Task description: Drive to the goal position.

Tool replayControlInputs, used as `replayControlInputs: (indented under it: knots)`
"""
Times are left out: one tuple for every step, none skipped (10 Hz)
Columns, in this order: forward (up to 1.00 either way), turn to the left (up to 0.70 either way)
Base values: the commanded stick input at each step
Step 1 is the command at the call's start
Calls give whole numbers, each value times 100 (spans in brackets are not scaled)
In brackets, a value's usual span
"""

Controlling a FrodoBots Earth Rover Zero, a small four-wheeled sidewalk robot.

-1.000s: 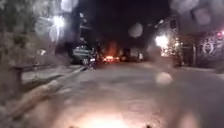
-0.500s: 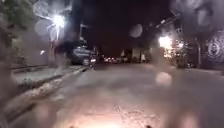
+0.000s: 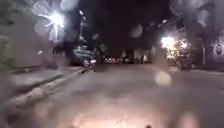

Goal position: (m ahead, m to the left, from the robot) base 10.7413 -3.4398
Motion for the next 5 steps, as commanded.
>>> replayControlInputs:
  knots:
    - [70, 0]
    - [70, 0]
    - [70, 0]
    - [70, 0]
    - [70, 0]
